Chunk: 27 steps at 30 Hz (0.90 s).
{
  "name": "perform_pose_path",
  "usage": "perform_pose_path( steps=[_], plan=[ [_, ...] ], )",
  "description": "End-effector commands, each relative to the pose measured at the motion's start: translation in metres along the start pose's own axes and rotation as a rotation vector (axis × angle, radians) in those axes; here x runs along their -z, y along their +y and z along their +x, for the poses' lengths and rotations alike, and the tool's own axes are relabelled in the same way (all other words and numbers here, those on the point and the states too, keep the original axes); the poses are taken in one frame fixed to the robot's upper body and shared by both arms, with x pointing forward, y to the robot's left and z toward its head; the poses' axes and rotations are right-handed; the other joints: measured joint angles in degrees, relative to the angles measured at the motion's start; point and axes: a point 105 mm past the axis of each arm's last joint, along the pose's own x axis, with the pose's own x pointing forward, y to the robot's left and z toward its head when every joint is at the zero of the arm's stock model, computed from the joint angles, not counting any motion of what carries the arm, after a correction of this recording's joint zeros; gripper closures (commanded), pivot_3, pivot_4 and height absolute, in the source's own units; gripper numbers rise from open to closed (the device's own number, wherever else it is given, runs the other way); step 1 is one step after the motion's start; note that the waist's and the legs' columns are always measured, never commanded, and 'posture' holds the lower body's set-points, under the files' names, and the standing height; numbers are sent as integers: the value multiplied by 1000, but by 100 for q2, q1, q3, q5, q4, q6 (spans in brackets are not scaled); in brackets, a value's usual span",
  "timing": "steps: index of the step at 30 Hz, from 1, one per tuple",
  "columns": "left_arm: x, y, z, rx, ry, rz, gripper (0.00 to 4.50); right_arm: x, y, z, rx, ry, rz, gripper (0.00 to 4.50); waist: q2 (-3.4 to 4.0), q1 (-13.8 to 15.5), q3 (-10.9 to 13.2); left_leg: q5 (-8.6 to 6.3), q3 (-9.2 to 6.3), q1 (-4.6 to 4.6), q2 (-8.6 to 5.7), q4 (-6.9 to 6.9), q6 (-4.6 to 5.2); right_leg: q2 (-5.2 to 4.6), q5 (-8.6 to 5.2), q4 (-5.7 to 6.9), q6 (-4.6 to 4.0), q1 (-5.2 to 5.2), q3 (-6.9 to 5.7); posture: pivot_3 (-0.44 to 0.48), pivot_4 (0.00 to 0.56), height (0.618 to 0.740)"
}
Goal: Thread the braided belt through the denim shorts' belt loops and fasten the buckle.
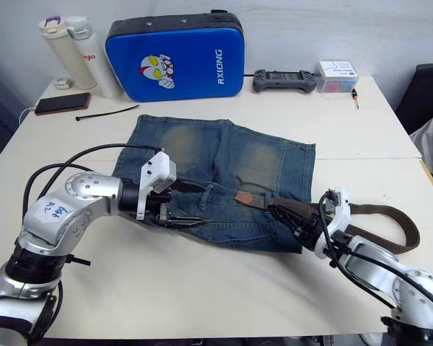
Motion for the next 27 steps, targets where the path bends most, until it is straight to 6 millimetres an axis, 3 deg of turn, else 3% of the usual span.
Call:
perform_pose_path(
  steps=[1, 4, 8, 14, 18, 21, 27],
  plan=[
    [-9, -1, 2, 19, -18, 49, 0, -4, 21, -11, -63, 4, -53, 52, 0, -11, 0, -7, 0, 1, 1, -1, 12, 1, 0, 0, 0, 0, 0, 0, 150, 740],
    [-9, -1, 3, 23, -20, 52, 0, -1, 31, -16, -89, 46, -122, 52, 0, 14, 0, -6, -1, 1, 0, -1, 12, 2, 0, -3, -1, -1, -1, 0, 150, 740],
    [-8, 0, 2, 24, -14, 56, 0, 4, 54, -21, -159, 152, -429, 52, 2, 22, 2, -7, -1, 0, 0, 4, 14, 1, 0, -8, 0, 1, -2, 0, 150, 740],
    [-6, 2, -2, 16, -1, 61, 0, 30, 45, -18, -135, 416, -954, 52, 2, 38, 2, -7, -7, 0, 0, 2, 14, 2, 0, -32, 0, 5, -7, 0, 150, 740],
    [-7, 2, -2, 17, -2, 67, 0, 42, 37, -6, -175, 479, -1120, 52, 1, 39, 2, 6, -6, -1, -2, 5, -10, 1, 0, -34, 0, 3, -5, 0, 150, 740],
    [-8, 6, -6, -10, -2, 38, 0, 40, 24, 5, -152, 488, -1297, 913, 2, 37, 2, 9, -6, -1, -2, 5, -15, 1, 0, -33, 0, 1, -5, 0, 150, 740],
    [-6, 8, -12, -29, 10, 34, 0, 20, -9, 1, -52, 523, -1472, 3881, 2, 66, 2, 12, -6, -4, -4, 5, -22, 1, 0, -31, 0, -3, -5, 0, 150, 740]
  ],
)
